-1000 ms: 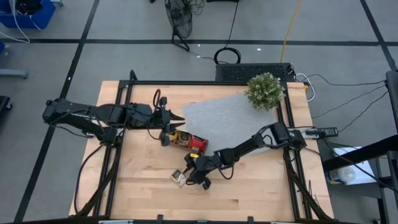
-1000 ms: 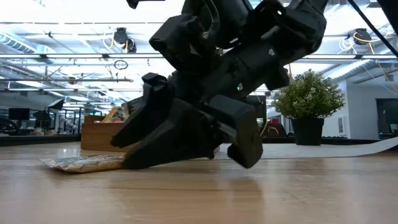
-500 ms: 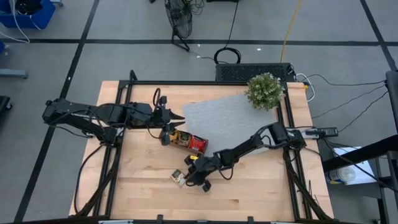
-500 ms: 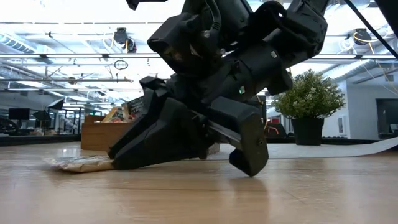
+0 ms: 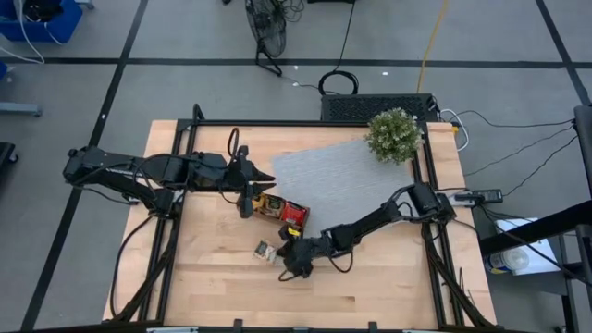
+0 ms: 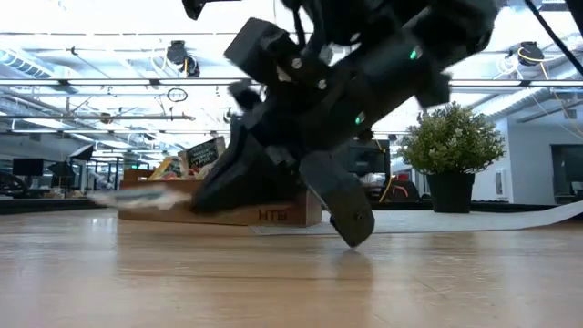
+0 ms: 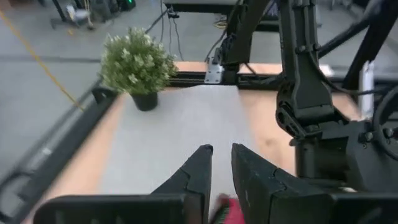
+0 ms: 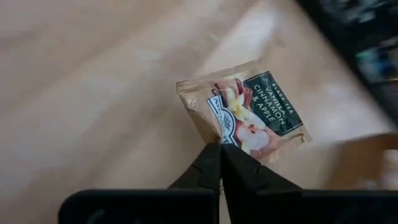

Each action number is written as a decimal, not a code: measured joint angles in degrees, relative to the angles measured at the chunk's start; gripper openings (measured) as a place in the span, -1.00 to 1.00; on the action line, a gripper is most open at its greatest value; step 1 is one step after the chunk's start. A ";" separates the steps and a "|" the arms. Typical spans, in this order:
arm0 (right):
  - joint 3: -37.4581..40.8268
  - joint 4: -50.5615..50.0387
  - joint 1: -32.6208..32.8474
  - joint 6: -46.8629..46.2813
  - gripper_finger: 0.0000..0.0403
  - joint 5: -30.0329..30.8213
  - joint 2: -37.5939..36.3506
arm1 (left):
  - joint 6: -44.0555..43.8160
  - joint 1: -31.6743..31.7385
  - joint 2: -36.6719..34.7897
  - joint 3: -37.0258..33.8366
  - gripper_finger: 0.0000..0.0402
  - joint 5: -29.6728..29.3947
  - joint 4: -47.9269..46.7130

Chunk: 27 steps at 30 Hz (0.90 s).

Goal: Pick & Place Tea
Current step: Put the brown tea bag into the middle section of the wooden organizer

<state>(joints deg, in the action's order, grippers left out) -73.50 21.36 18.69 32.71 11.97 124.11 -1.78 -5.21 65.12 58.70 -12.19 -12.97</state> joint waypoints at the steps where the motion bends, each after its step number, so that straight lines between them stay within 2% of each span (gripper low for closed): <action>1: 0.07 -0.30 0.74 1.97 -1.00 2.93 -0.79 | -2.22 0.00 0.00 0.00 -0.65 0.30 0.00; 3: 0.06 -0.87 2.35 6.74 -1.00 10.81 -2.84 | -6.78 0.00 0.00 0.00 -0.65 0.35 -0.01; 8: 0.14 -0.45 5.36 18.50 -1.00 35.09 -6.52 | -15.00 -0.01 0.00 0.00 -0.65 0.35 -0.12; 12: 1.89 0.29 5.14 23.56 -1.00 46.82 -9.36 | -17.57 -0.07 0.65 0.00 -0.65 0.35 -0.47; 17: 5.82 2.65 3.50 23.93 -1.00 52.24 -14.21 | -21.85 -0.07 1.17 0.07 -0.65 0.25 -0.60; 20: 8.55 8.83 2.83 25.85 -1.00 54.50 -17.53 | -24.70 -0.07 1.57 0.04 -0.65 0.83 -1.62; 27: 15.28 26.11 2.64 35.13 -1.00 54.31 -23.25 | -25.87 -0.15 3.12 0.02 -0.59 4.11 -0.54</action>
<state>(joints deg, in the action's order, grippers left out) -58.22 47.47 21.33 67.83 66.27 100.86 -27.65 -5.36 68.24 58.71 -8.08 -13.51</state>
